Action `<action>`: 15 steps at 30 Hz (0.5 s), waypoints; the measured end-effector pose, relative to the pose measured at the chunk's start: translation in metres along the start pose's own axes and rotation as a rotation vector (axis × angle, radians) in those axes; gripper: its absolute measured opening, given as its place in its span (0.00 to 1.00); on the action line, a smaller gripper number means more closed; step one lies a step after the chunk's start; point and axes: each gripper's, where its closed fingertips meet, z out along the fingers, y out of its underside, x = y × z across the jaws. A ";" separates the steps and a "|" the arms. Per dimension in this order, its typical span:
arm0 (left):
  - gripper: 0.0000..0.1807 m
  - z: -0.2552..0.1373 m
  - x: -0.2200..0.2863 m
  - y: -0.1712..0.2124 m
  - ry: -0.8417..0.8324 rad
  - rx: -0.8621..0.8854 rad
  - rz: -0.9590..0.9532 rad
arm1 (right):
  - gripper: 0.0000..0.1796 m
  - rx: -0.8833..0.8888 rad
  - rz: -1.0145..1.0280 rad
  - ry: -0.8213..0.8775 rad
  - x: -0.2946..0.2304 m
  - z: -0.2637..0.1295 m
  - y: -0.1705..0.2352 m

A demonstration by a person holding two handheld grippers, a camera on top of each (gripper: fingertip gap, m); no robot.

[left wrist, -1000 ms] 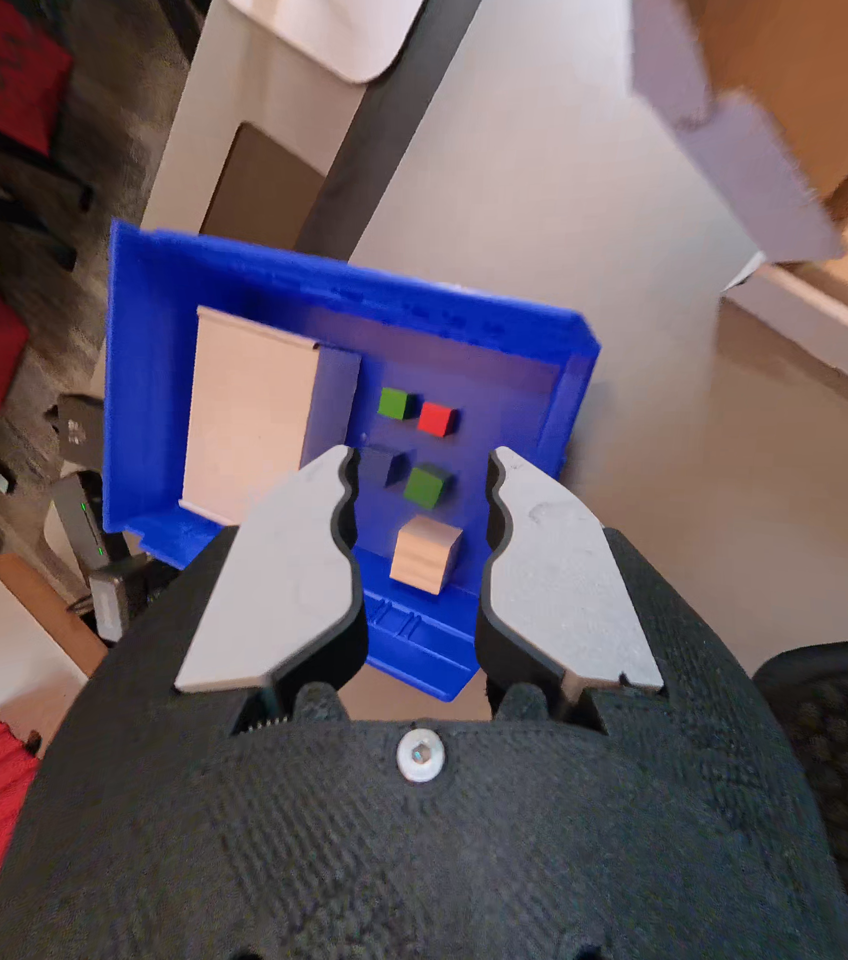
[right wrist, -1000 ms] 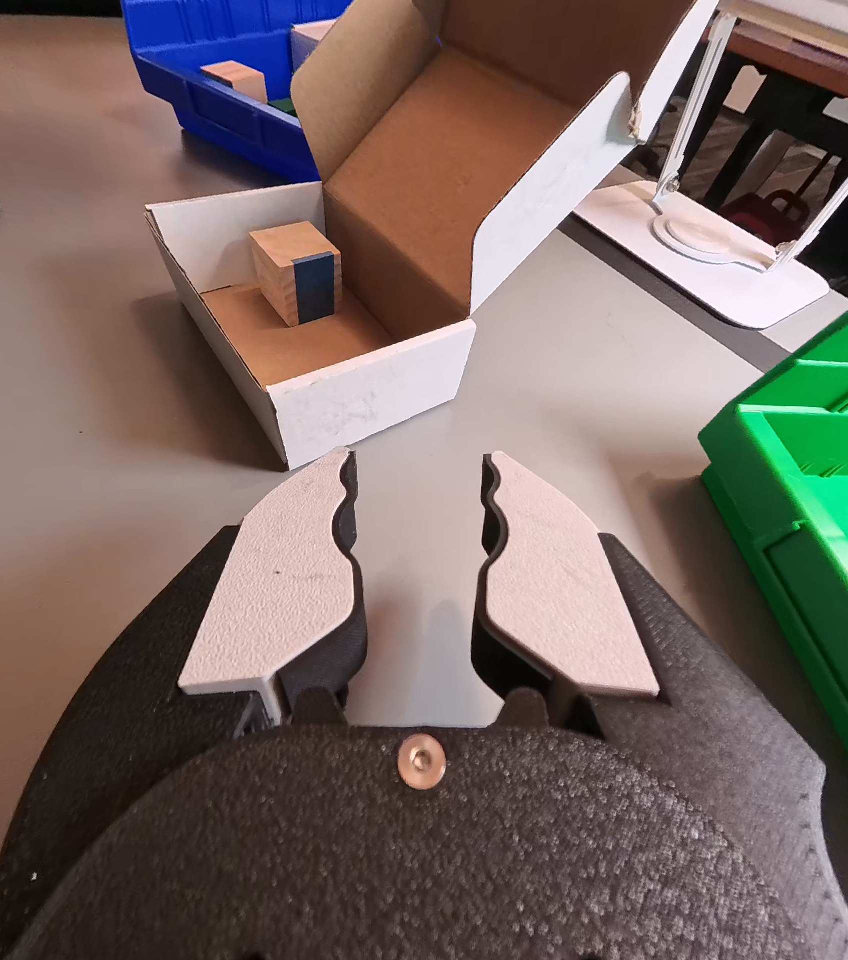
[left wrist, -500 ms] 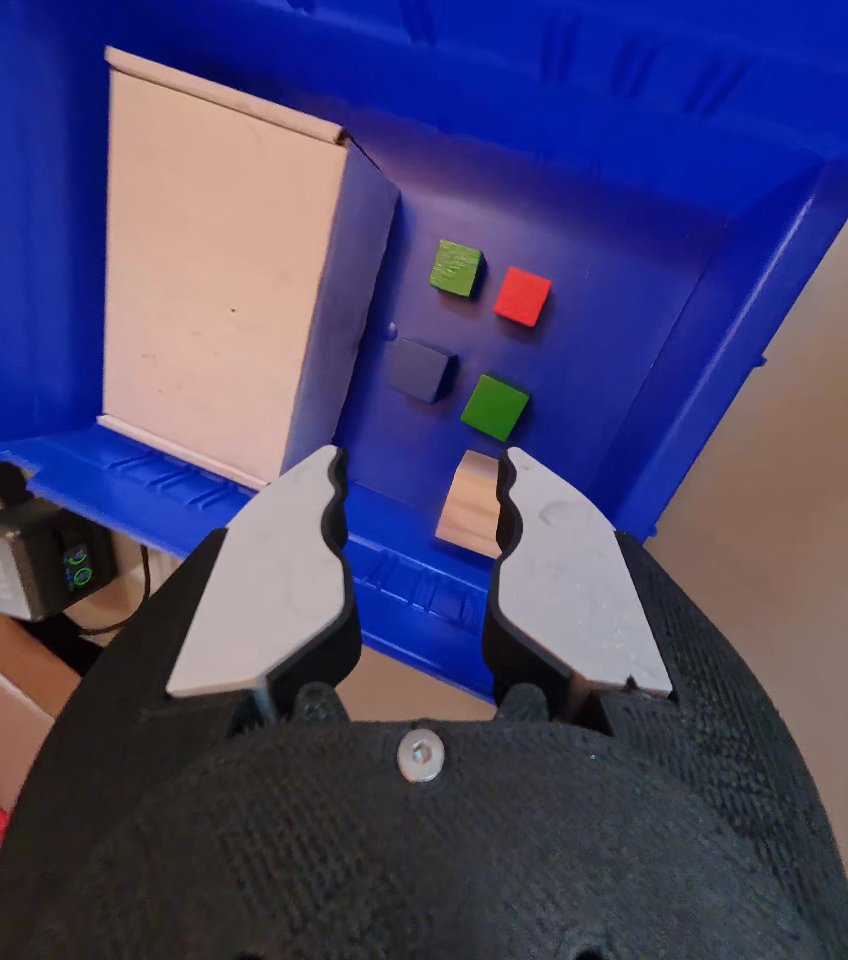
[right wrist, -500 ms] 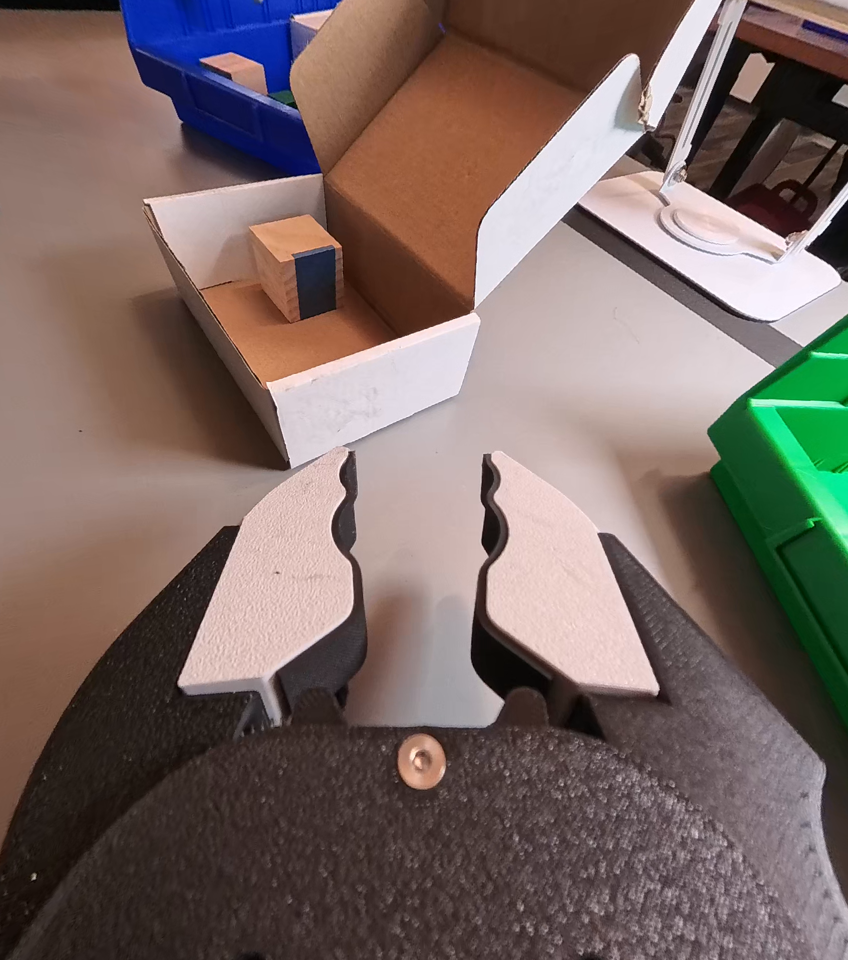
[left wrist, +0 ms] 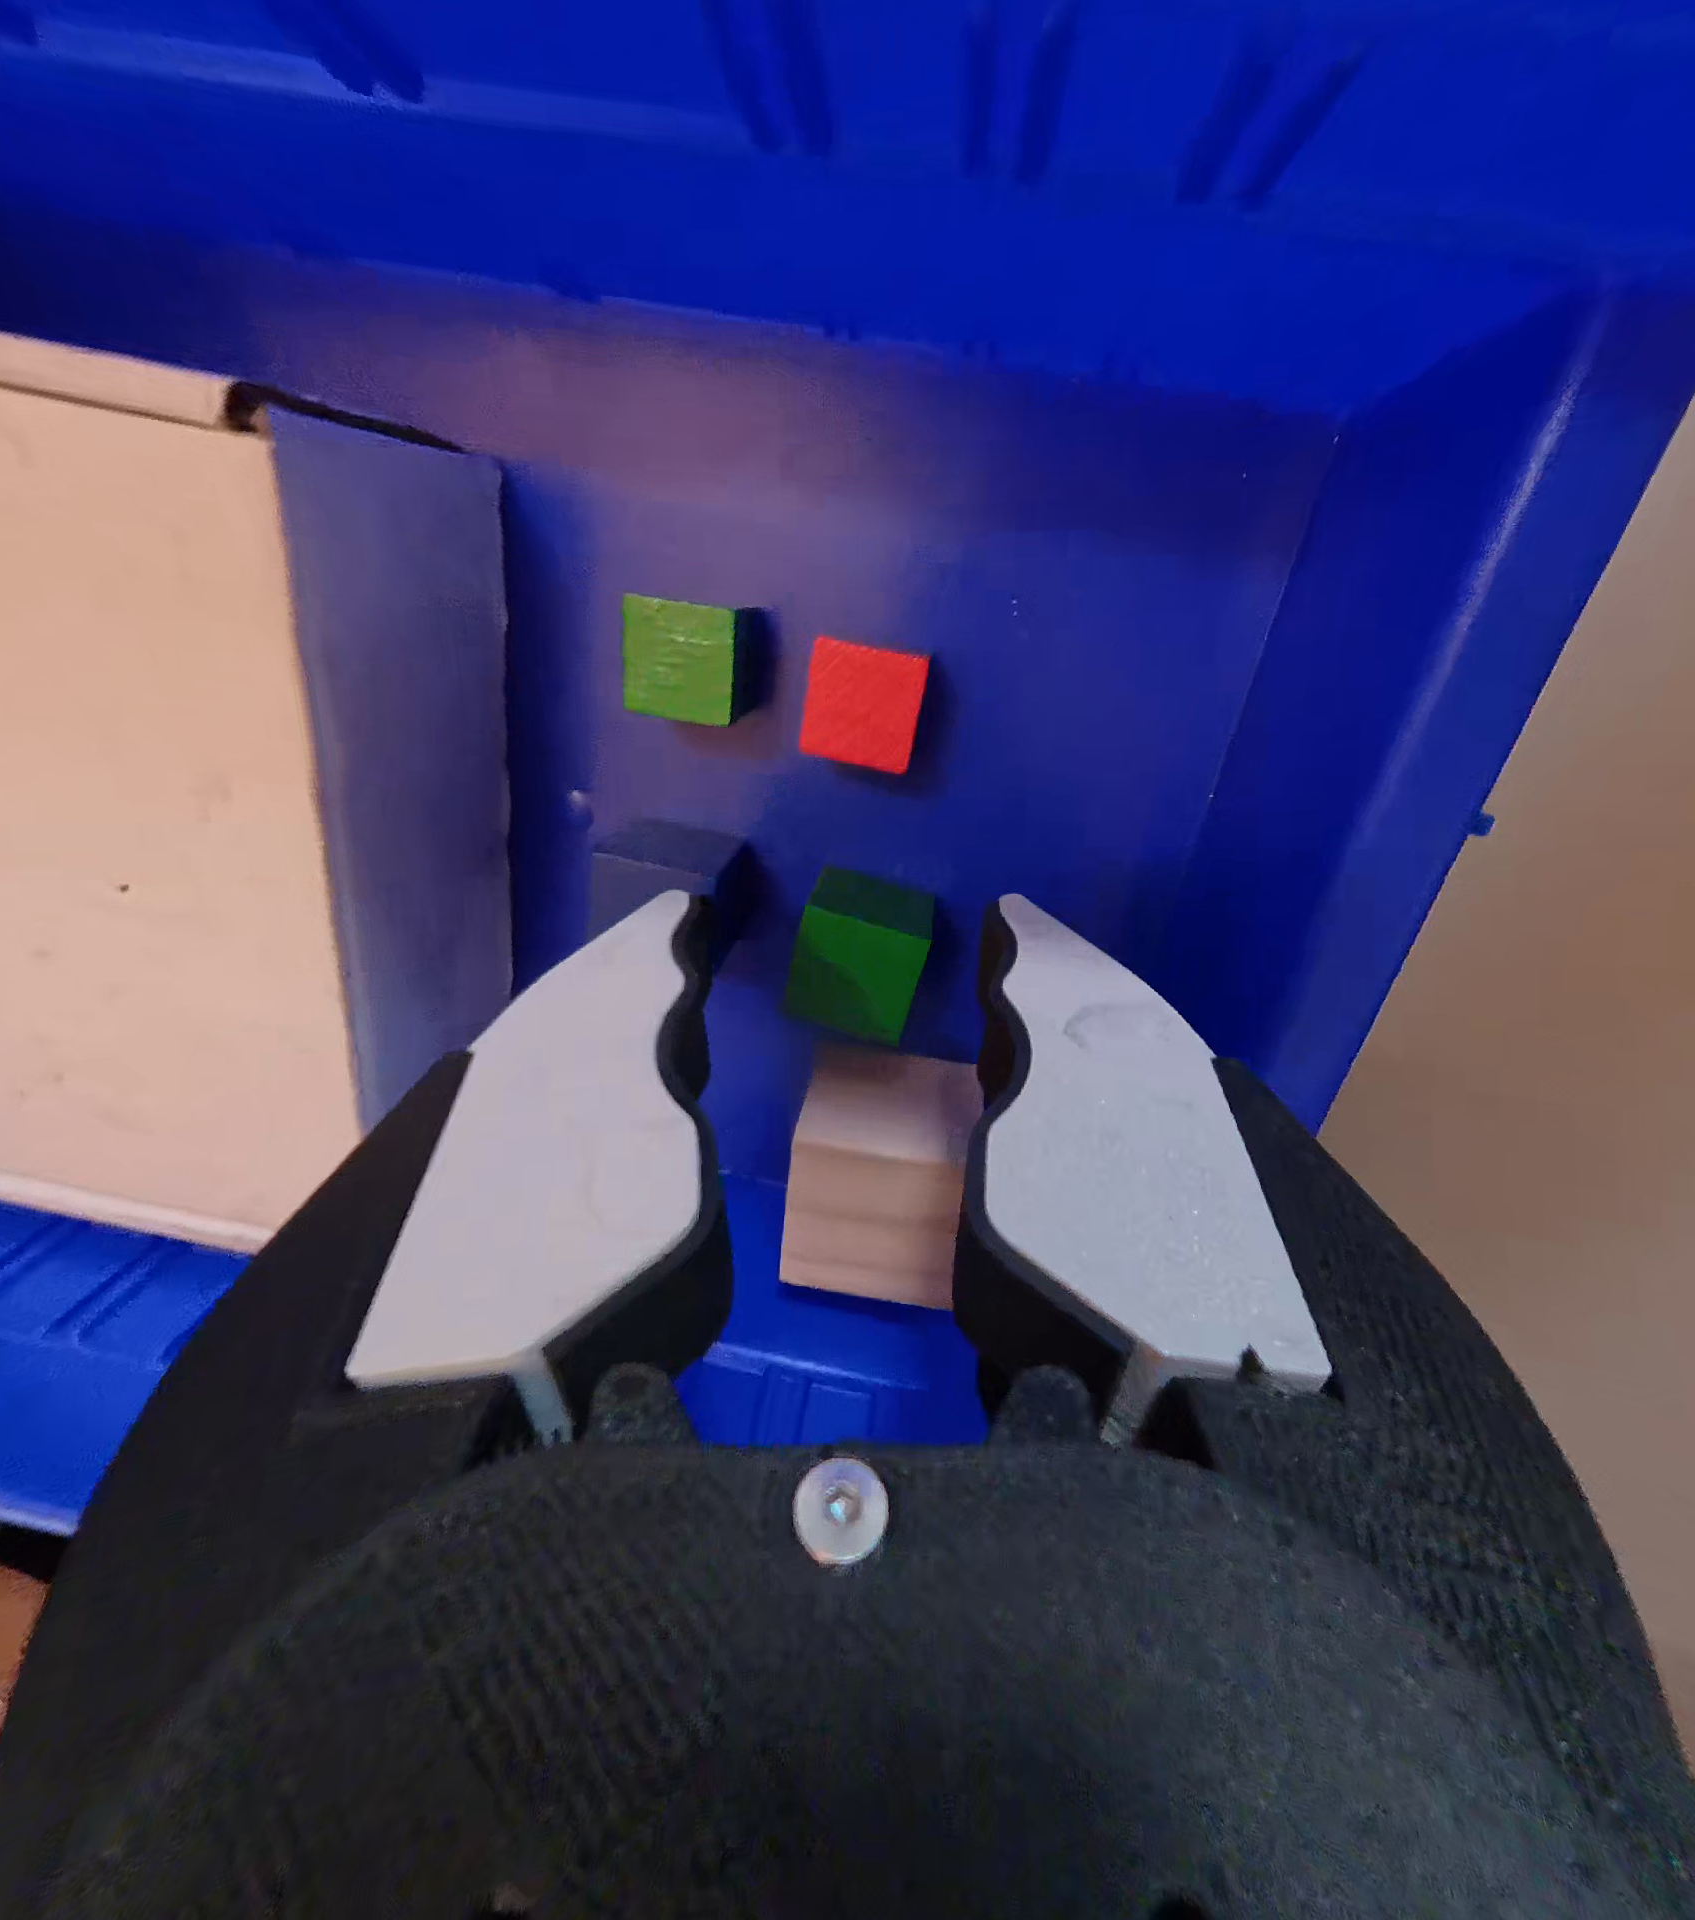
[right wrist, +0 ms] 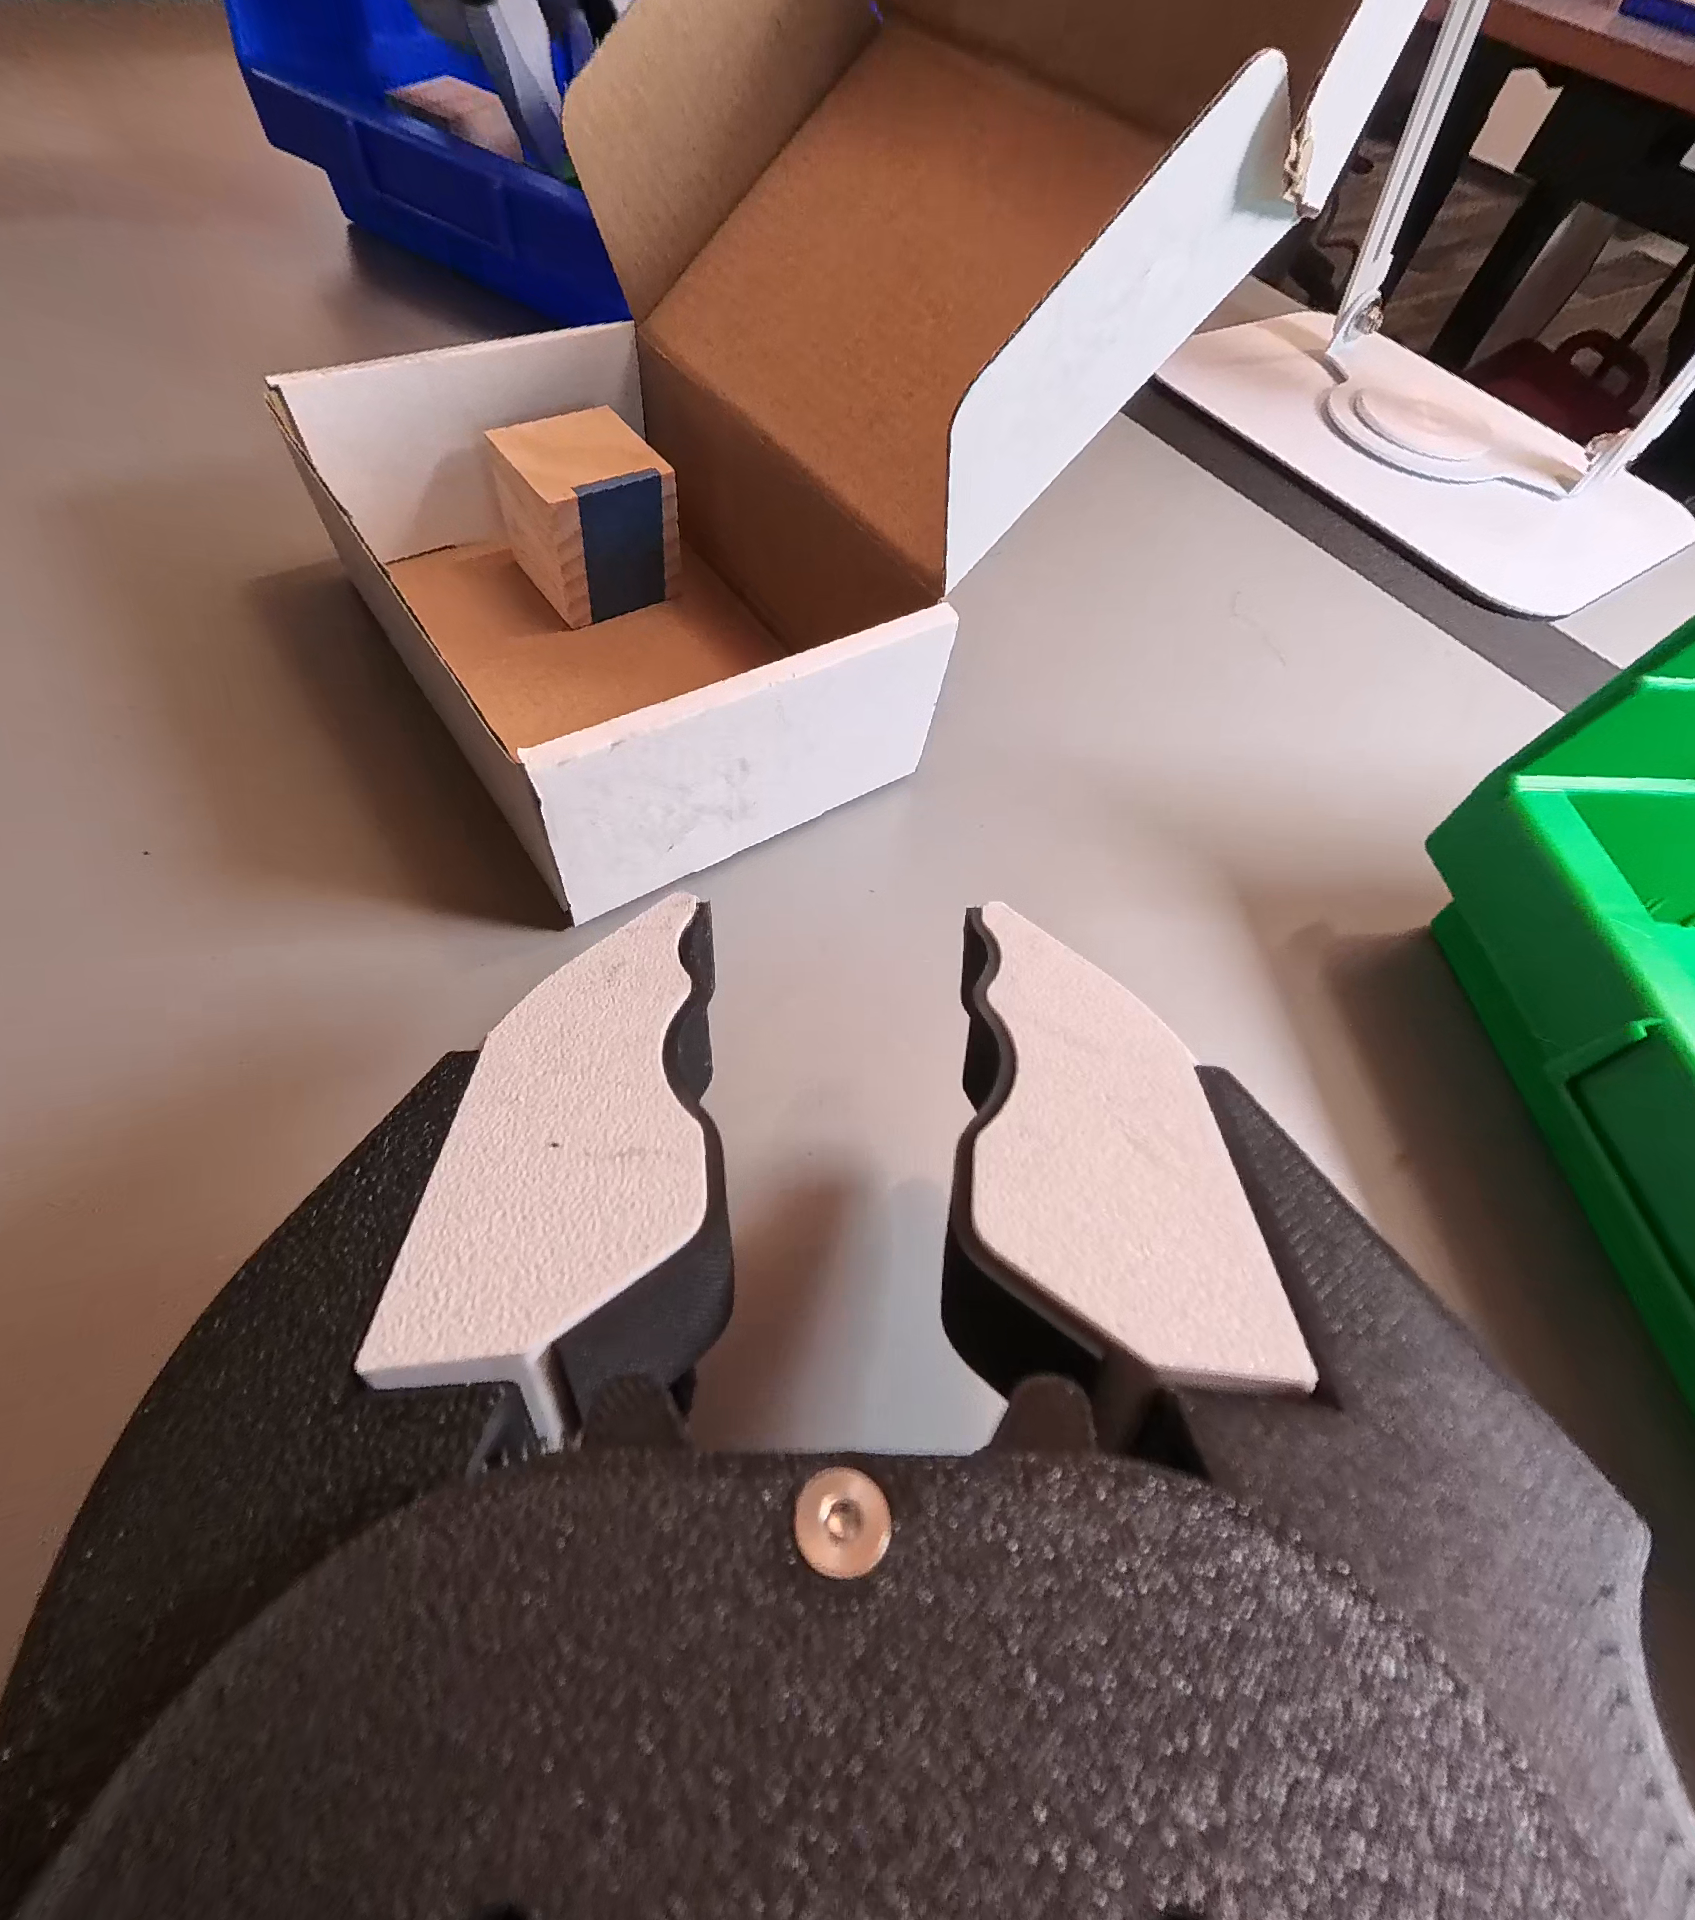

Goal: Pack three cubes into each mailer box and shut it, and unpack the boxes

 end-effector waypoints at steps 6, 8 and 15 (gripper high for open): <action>0.20 0.015 0.005 -0.001 0.017 -0.043 0.026 | 0.25 0.000 0.005 0.000 0.001 0.000 0.000; 0.15 0.018 0.008 -0.001 0.026 -0.052 0.033 | 0.25 -0.003 0.004 -0.001 0.000 0.000 0.001; 0.11 0.002 -0.005 -0.010 -0.014 -0.001 0.025 | 0.25 0.003 0.004 -0.001 0.000 0.000 0.000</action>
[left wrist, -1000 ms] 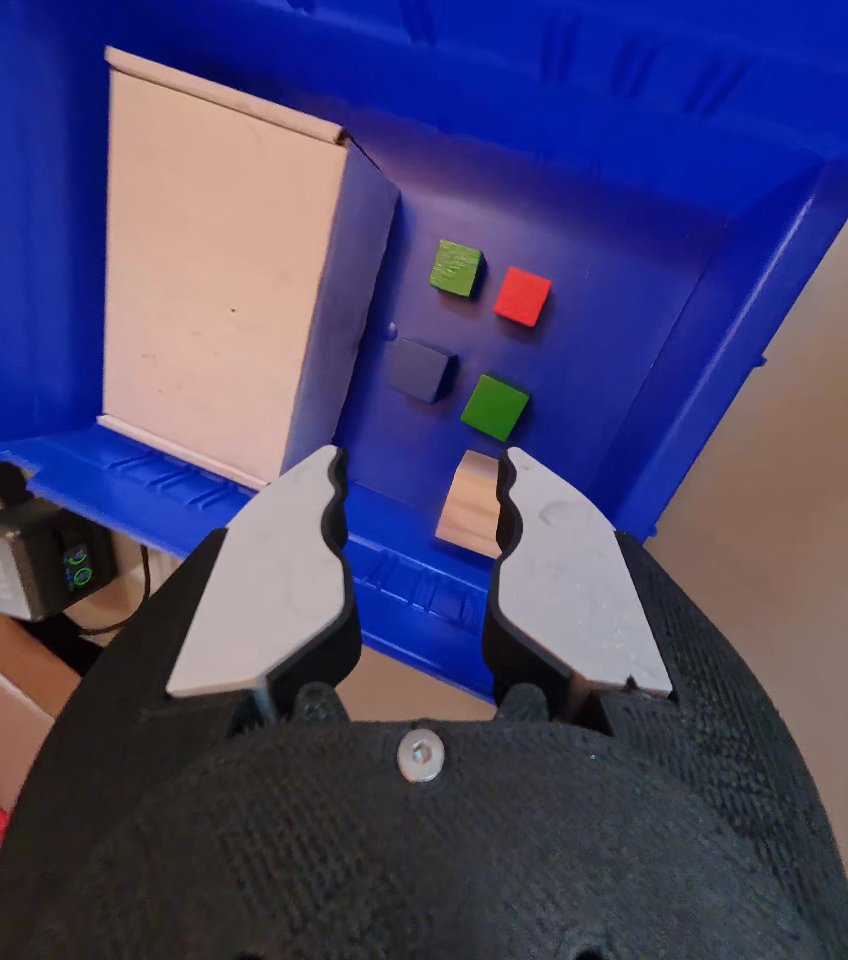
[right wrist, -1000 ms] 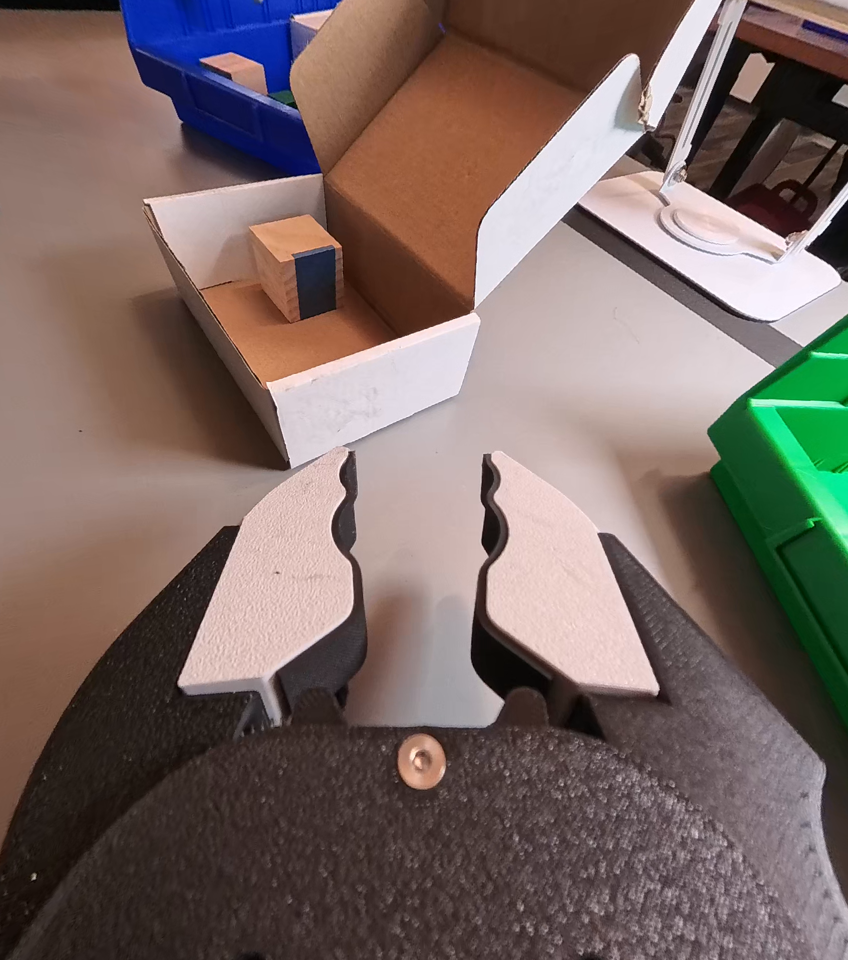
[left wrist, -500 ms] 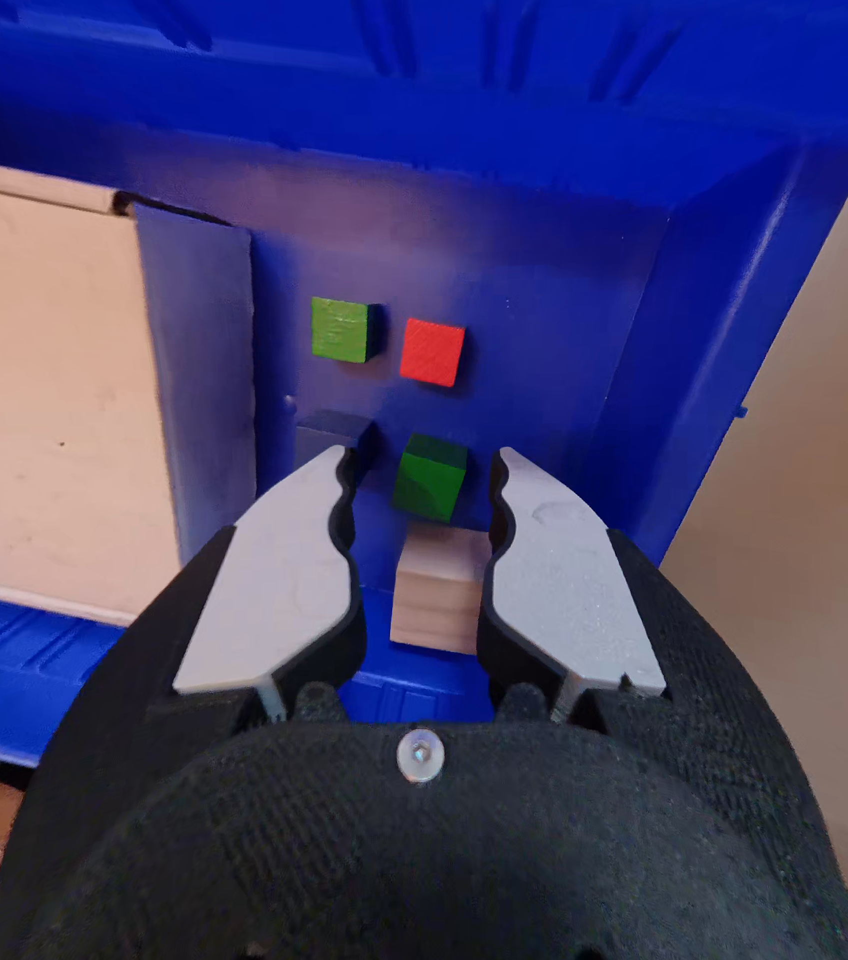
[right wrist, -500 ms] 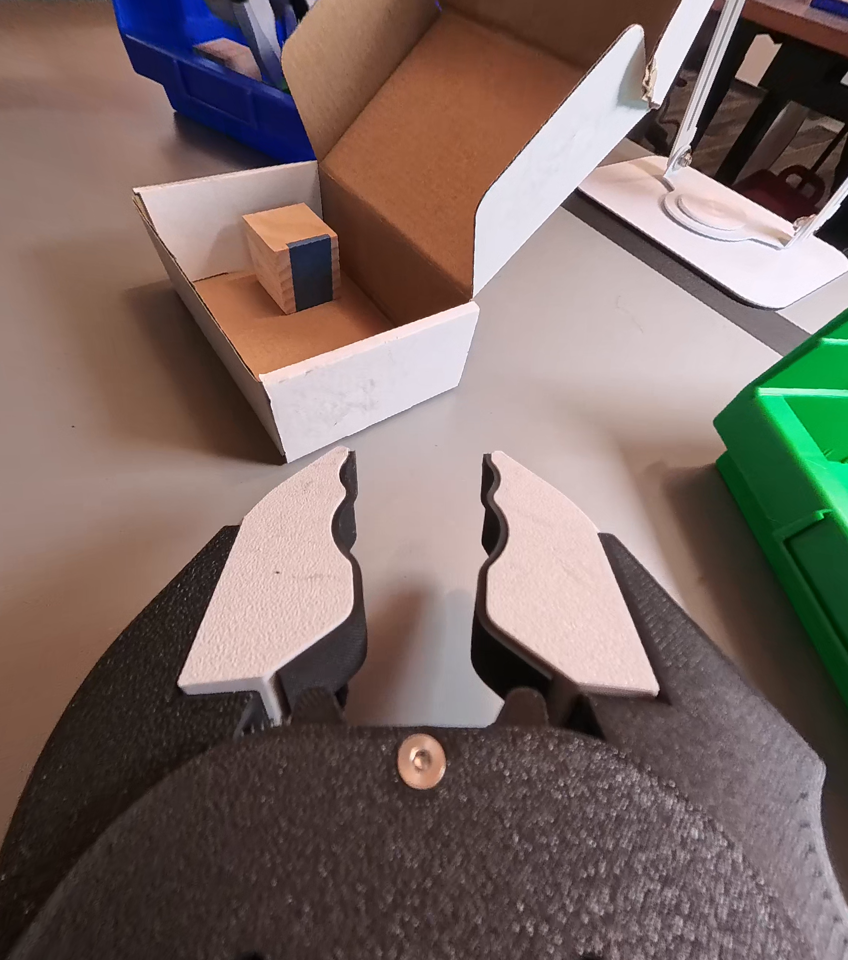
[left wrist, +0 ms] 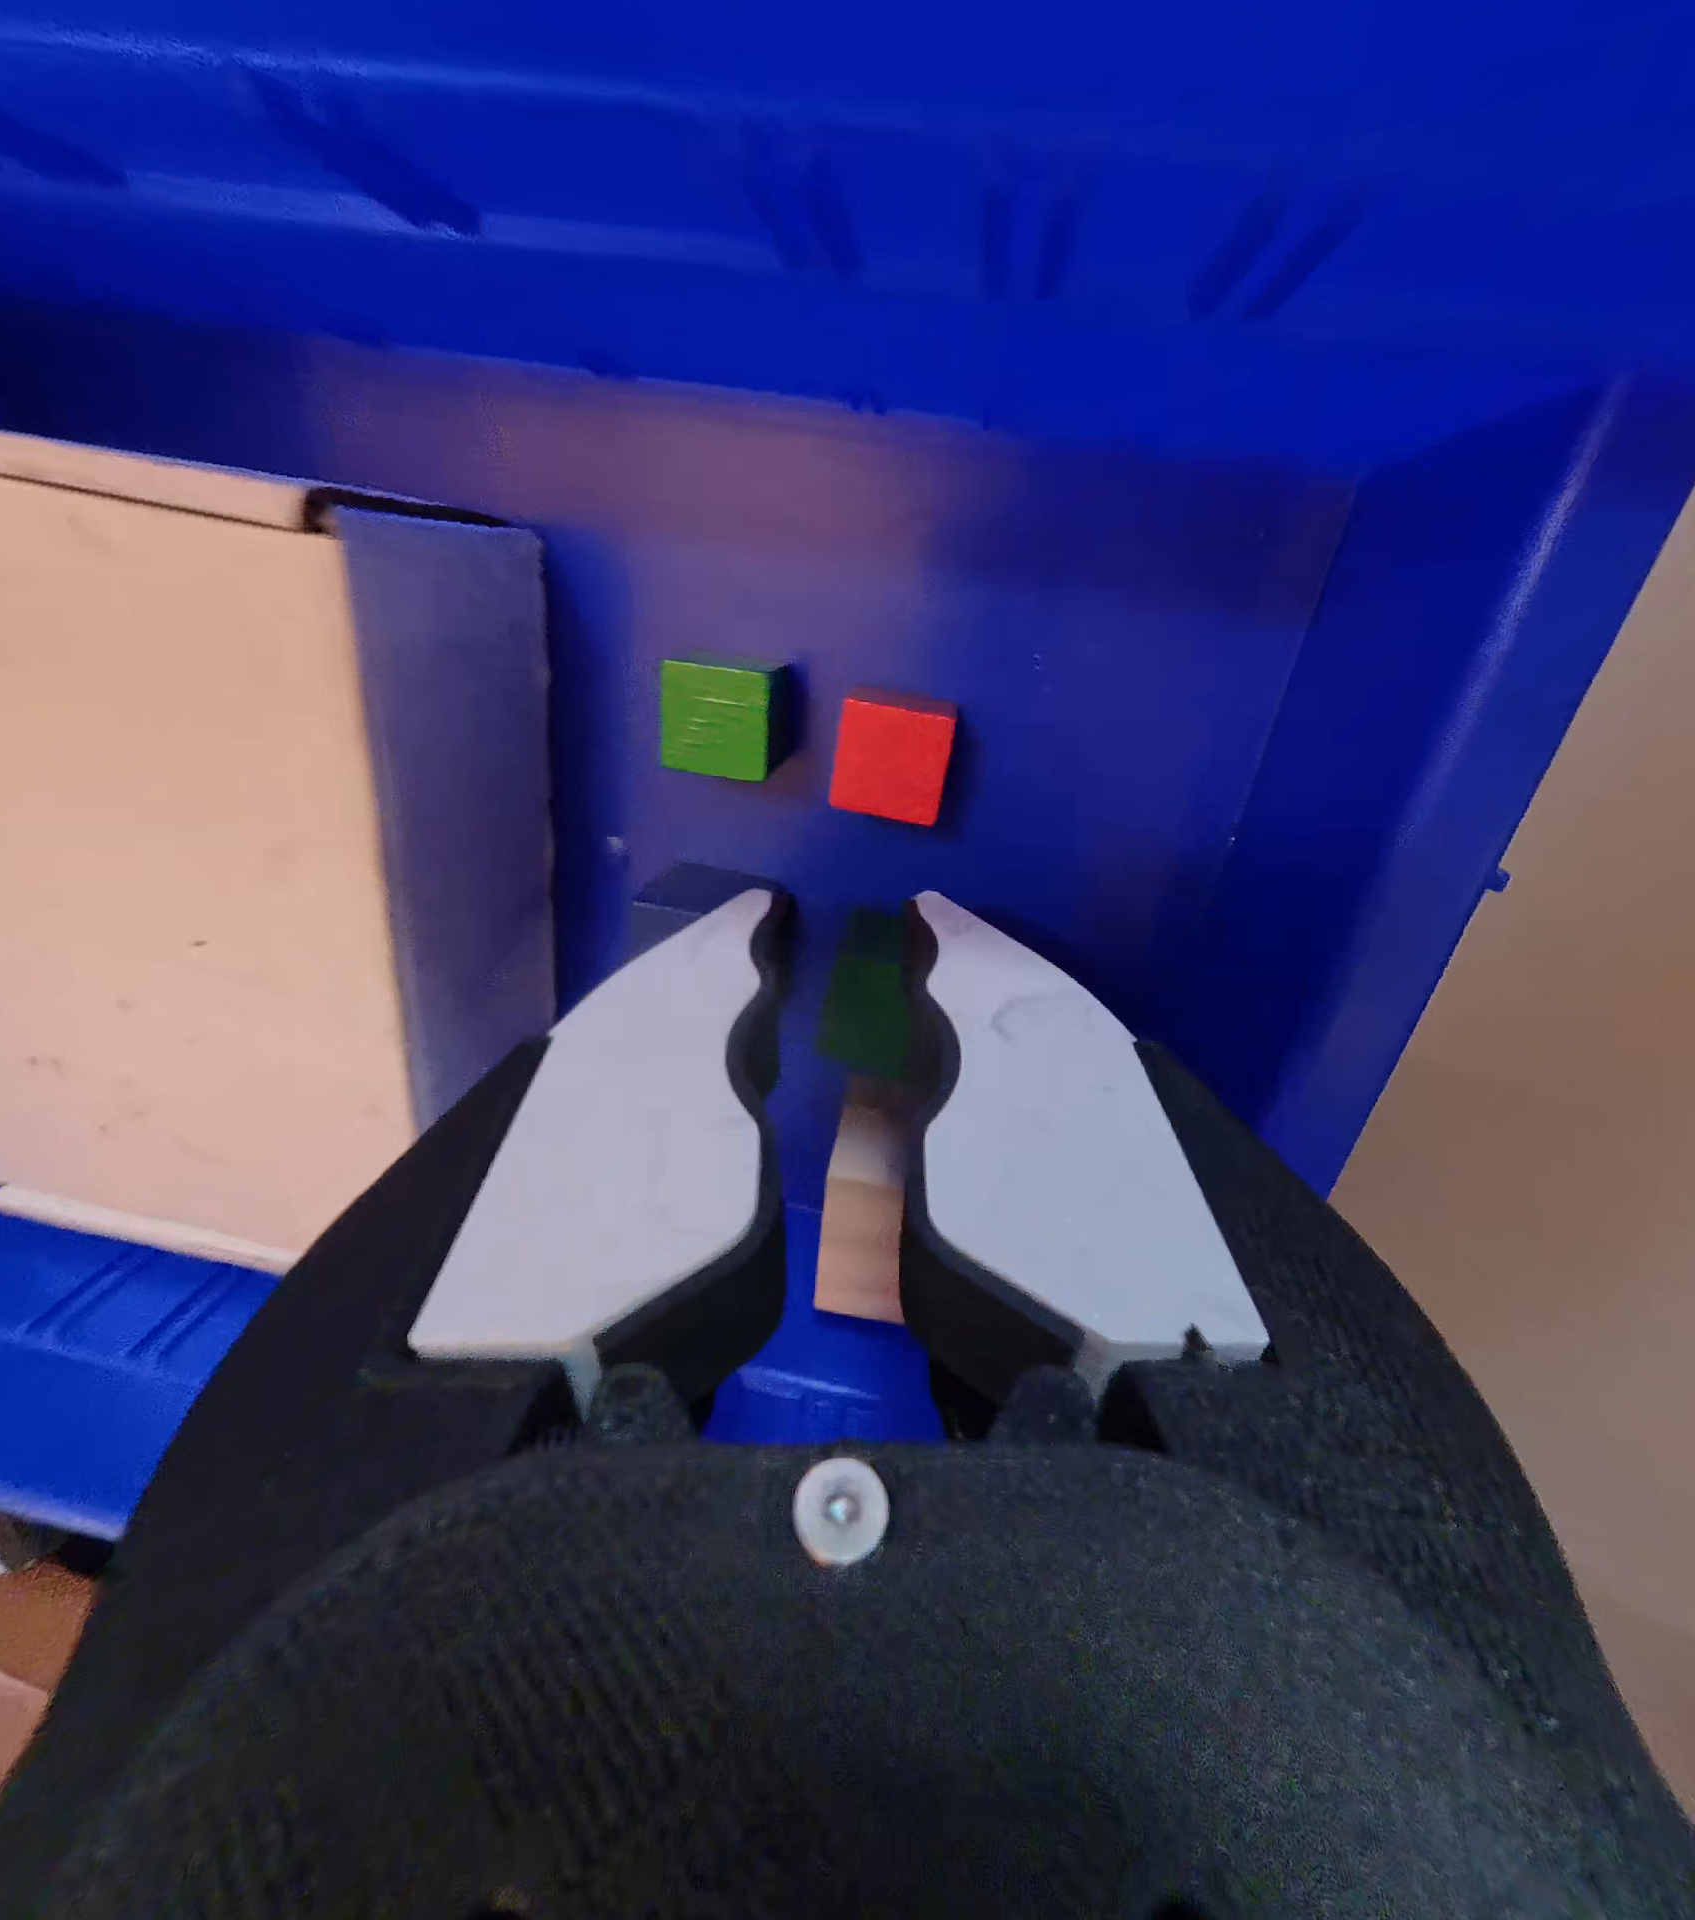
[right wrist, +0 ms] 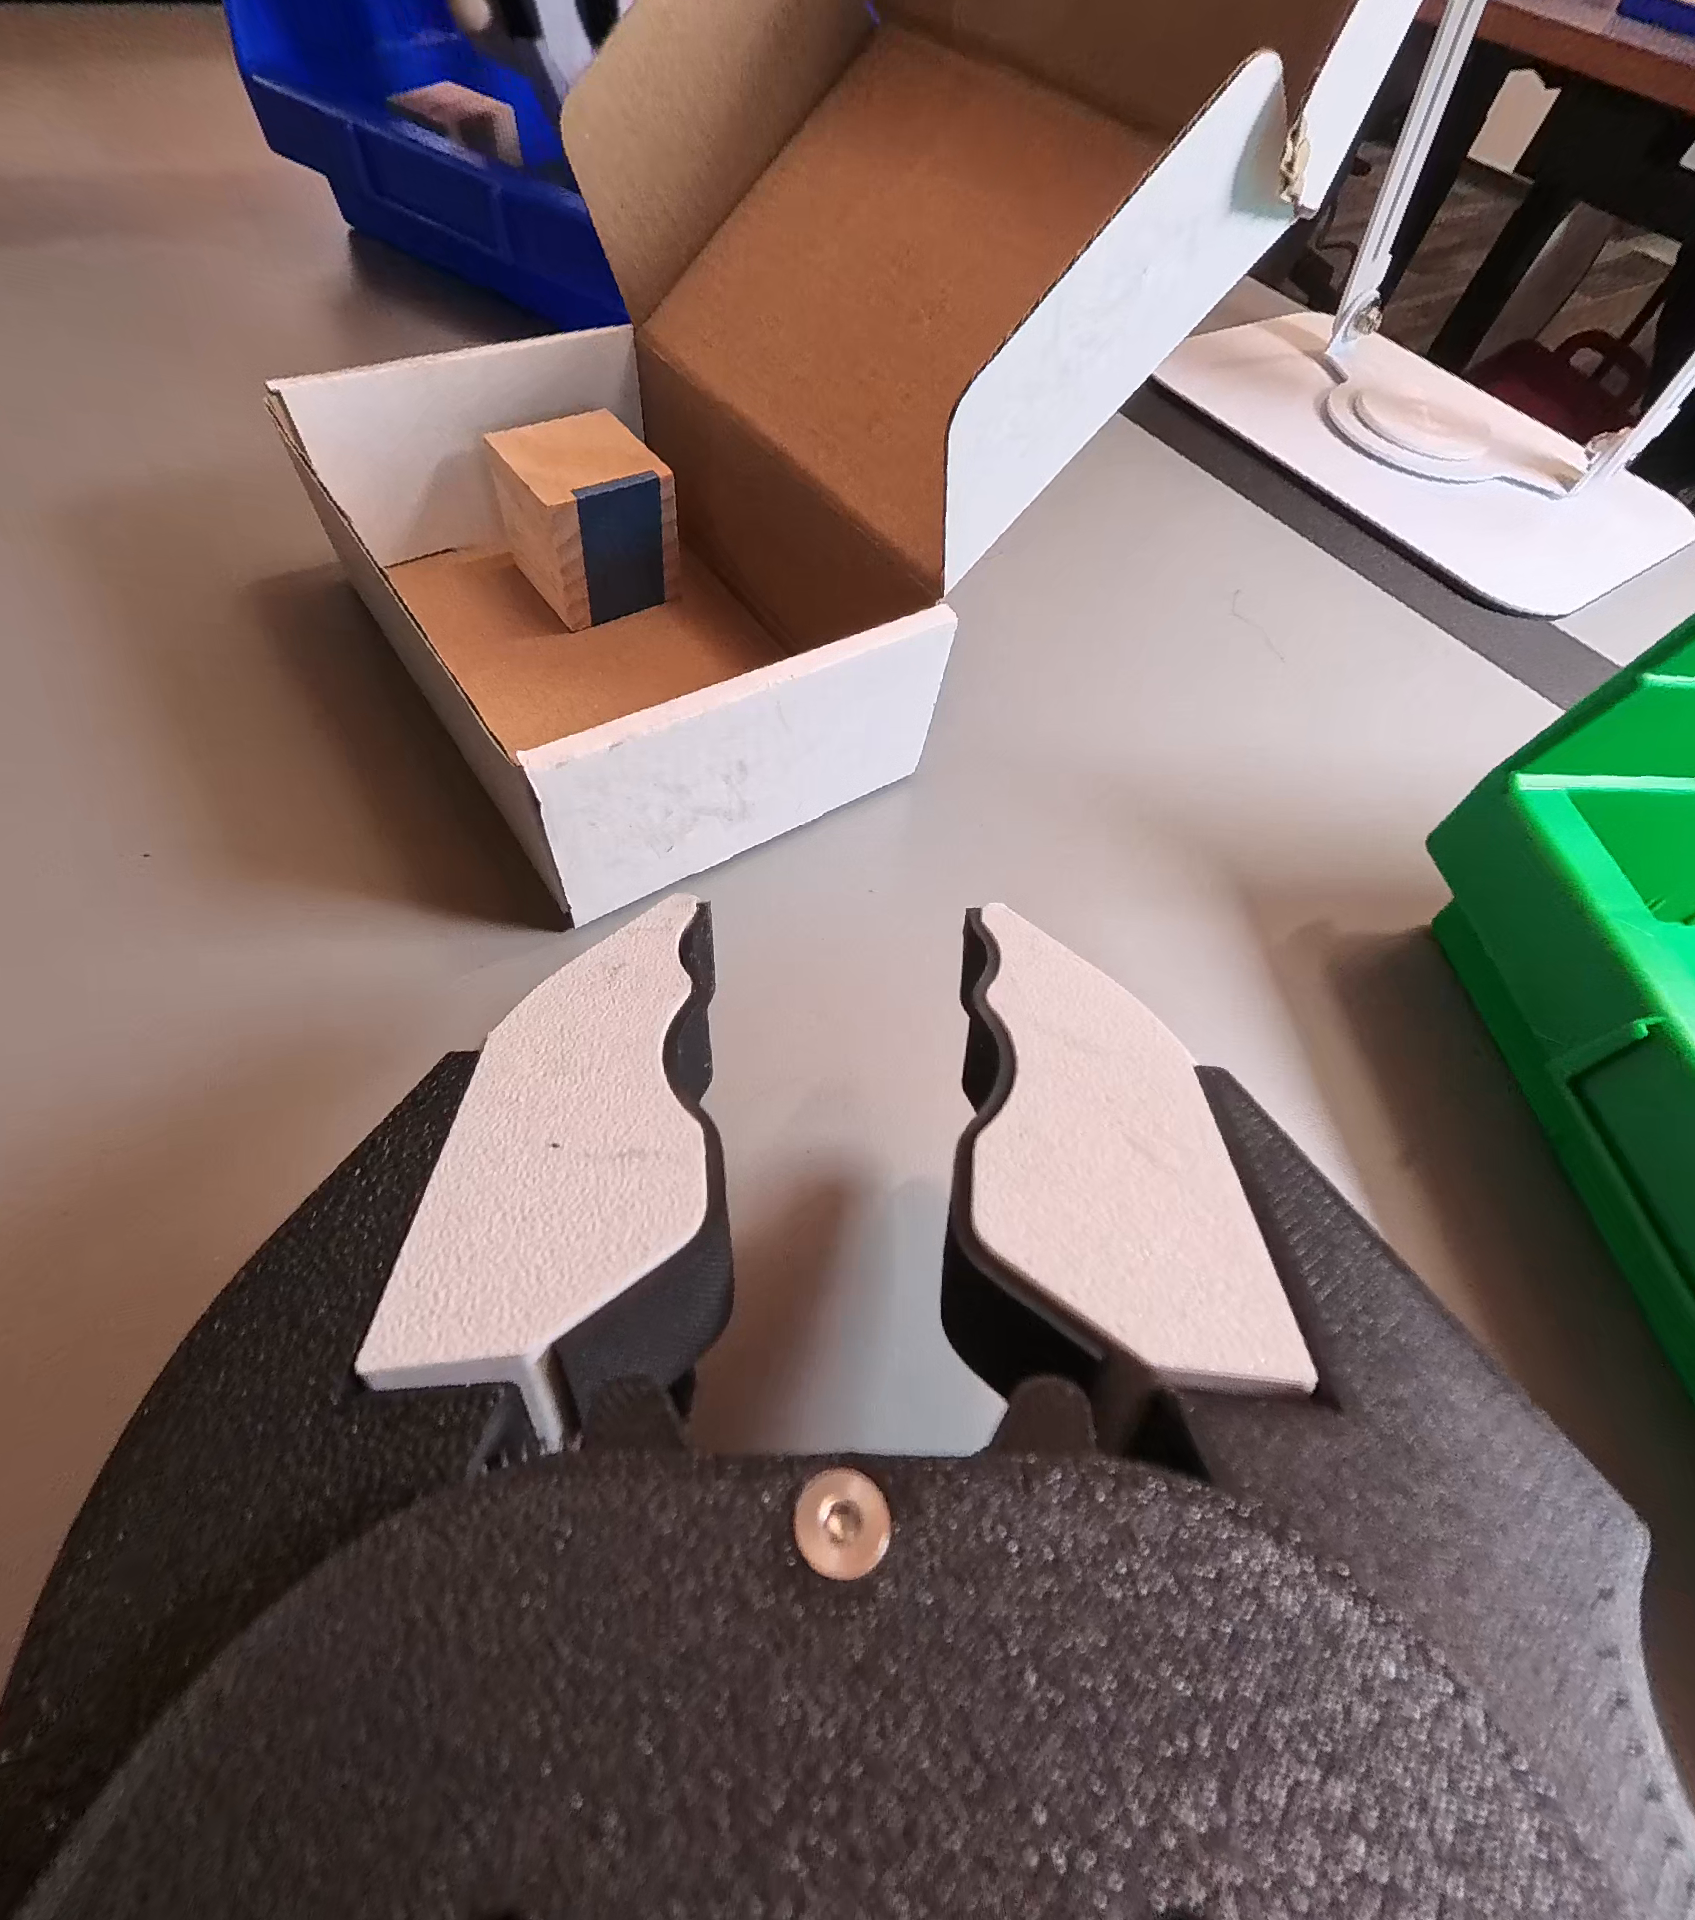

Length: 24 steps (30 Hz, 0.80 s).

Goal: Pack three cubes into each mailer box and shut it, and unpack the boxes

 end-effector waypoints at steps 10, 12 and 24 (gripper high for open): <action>0.19 -0.013 -0.023 0.007 -0.060 -0.017 -0.007 | 0.25 -0.006 0.001 -0.009 -0.002 0.002 0.001; 0.20 -0.006 -0.028 0.010 -0.071 -0.038 0.000 | 0.25 -0.010 -0.001 -0.008 -0.002 0.002 0.002; 0.15 0.009 -0.042 0.020 -0.070 -0.093 -0.006 | 0.25 -0.005 0.014 -0.001 0.003 0.001 0.002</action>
